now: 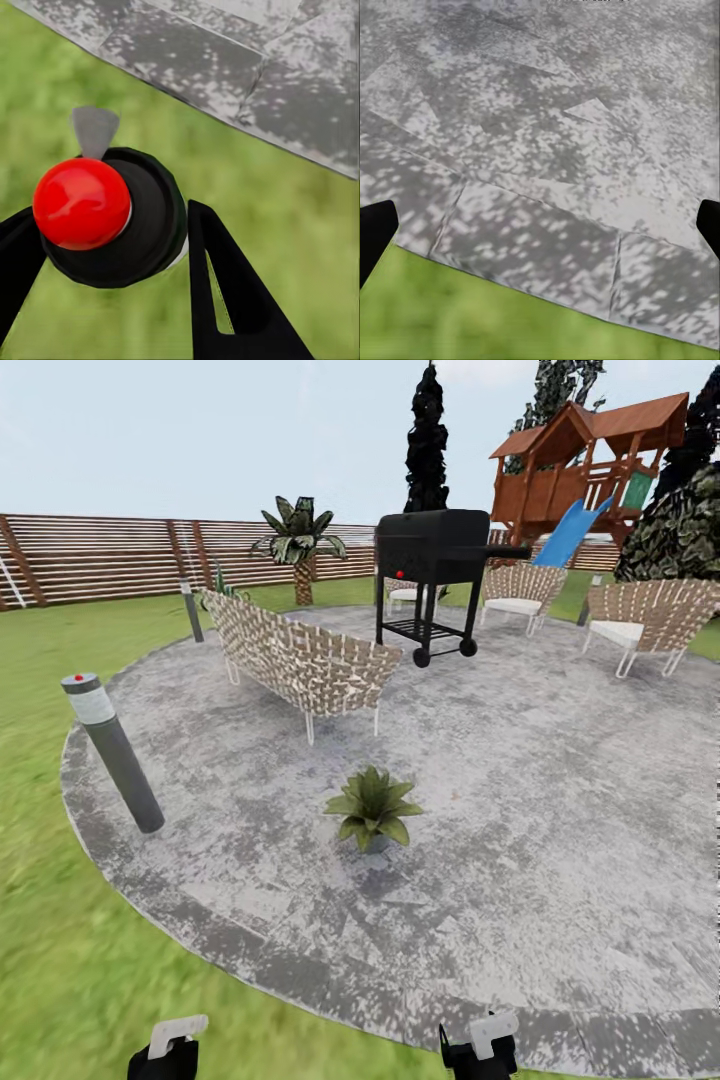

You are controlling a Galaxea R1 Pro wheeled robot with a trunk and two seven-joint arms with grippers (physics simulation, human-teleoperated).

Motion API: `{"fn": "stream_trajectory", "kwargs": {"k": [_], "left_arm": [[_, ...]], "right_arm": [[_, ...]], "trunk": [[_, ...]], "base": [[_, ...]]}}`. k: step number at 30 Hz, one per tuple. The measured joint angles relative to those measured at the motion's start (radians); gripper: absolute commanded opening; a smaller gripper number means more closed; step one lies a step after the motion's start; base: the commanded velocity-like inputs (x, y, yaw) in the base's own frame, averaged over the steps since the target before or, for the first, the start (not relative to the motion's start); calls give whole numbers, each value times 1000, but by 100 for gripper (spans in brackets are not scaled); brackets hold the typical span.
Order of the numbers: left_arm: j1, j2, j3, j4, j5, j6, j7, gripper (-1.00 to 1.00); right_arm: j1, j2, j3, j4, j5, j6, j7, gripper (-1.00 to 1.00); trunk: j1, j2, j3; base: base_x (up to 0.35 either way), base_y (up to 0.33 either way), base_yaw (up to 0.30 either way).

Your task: Pick up the pesticide atomizer in the garden and spray insectifuge to fully cover both potted plants in the garden.

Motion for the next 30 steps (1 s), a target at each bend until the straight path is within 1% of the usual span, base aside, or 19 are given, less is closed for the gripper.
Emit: {"fn": "stream_trajectory", "kwargs": {"k": [8,19,21,28,30], "left_arm": [[0,0,0,0,0,0,0,-100],[0,0,0,0,0,1,0,-100],[0,0,0,0,0,1,0,-100],[0,0,0,0,0,0,0,-100],[0,0,0,0,0,0,0,-100]], "right_arm": [[0,0,0,0,0,0,0,100],[0,0,0,0,0,0,0,100],[0,0,0,0,0,0,0,100],[0,2,0,0,0,0,0,100],[0,2,0,0,0,1,0,100]], "trunk": [[0,0,0],[0,0,0],[0,0,0],[0,0,0],[0,0,0]], "base": [[213,274,-264],[134,313,-260],[134,317,-145],[177,304,-24],[226,270,-177]]}}
